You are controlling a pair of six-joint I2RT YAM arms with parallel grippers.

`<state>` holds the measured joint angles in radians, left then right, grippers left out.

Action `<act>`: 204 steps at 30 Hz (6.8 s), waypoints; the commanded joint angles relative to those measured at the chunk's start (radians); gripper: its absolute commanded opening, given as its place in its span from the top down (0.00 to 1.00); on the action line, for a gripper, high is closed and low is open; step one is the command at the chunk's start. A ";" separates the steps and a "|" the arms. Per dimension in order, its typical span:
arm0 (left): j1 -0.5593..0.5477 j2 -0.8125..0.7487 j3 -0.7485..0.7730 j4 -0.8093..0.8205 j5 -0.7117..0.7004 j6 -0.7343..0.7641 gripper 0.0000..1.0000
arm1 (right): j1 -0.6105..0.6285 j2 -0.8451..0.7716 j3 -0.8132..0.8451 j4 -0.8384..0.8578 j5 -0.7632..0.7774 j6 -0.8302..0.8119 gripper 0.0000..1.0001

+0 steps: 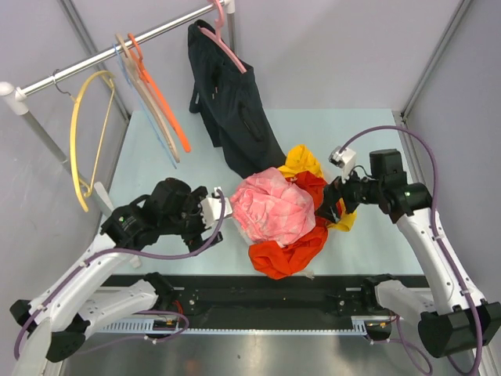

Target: Place the shorts on the hanger

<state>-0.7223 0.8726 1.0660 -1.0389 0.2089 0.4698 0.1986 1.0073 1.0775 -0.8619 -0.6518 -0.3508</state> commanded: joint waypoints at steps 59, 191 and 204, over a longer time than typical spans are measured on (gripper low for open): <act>0.206 0.000 0.268 0.206 0.416 0.053 0.00 | 0.334 -0.042 0.285 0.432 0.121 -0.114 1.00; -0.218 0.370 -0.055 0.539 0.442 -0.262 0.03 | 0.509 -0.570 0.039 0.100 0.454 -0.501 1.00; -0.117 0.310 0.358 0.317 0.221 -0.205 1.00 | 0.495 -0.515 0.035 0.418 0.760 -0.307 1.00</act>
<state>-0.8799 1.2449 1.2247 -0.6697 0.5335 0.2111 0.7010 0.4583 1.0954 -0.7021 -0.0525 -0.7277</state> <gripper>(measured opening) 0.014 0.043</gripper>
